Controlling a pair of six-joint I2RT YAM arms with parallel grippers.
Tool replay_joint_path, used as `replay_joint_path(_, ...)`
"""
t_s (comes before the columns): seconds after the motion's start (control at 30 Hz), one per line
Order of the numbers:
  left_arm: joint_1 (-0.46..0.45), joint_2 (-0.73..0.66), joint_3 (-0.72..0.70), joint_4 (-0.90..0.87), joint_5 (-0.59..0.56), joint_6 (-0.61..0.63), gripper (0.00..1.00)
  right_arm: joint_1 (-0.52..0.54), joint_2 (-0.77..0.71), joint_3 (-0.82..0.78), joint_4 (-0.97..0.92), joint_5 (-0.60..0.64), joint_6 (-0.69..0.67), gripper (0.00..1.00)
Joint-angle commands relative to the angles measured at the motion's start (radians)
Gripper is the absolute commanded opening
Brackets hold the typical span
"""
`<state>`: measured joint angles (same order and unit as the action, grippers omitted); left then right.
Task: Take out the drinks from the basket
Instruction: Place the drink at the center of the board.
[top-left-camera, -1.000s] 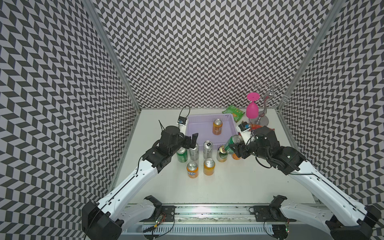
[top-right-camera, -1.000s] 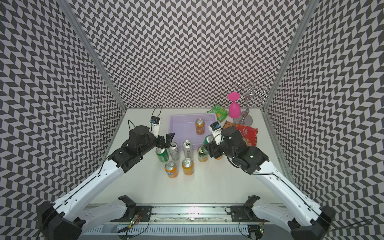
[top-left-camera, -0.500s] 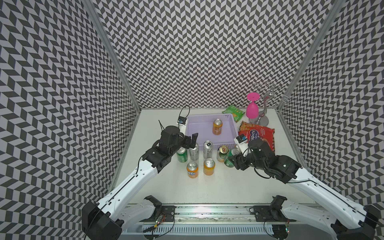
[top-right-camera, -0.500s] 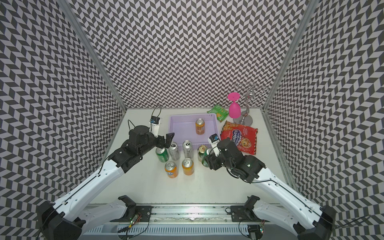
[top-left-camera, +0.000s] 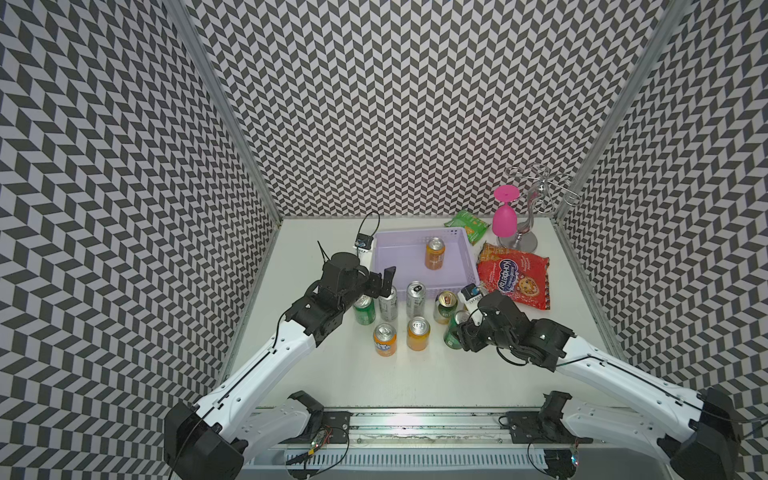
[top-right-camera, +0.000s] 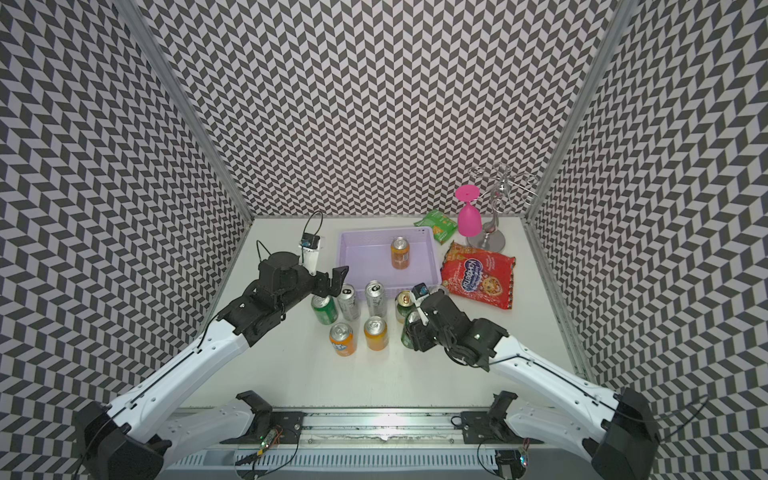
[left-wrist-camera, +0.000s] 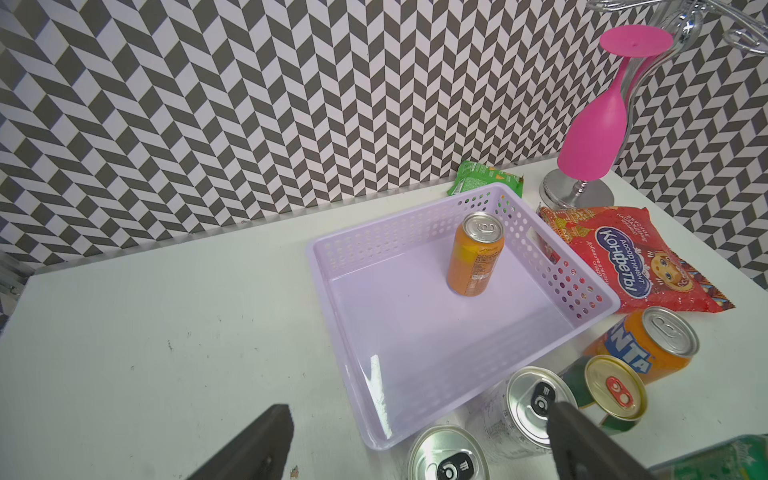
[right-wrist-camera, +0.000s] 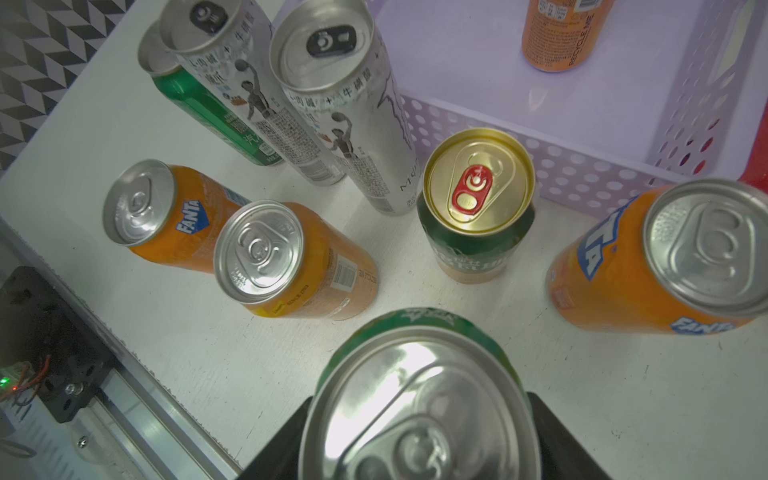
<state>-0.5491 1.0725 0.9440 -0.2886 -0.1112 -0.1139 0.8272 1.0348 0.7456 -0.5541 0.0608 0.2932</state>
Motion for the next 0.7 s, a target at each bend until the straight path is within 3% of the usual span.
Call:
replay_joint_path(0.0,0.006,-0.012,-0.011,0.027,-0.008,0.003,0.99,0.015,0.000,-0.018,0.174,0.029,0.027,0.51)
replay_joint_path(0.67,0.008,-0.015,-0.014,0.031,-0.014,0.004,0.99,0.045,0.108,-0.072,0.269,0.087,0.031,0.52)
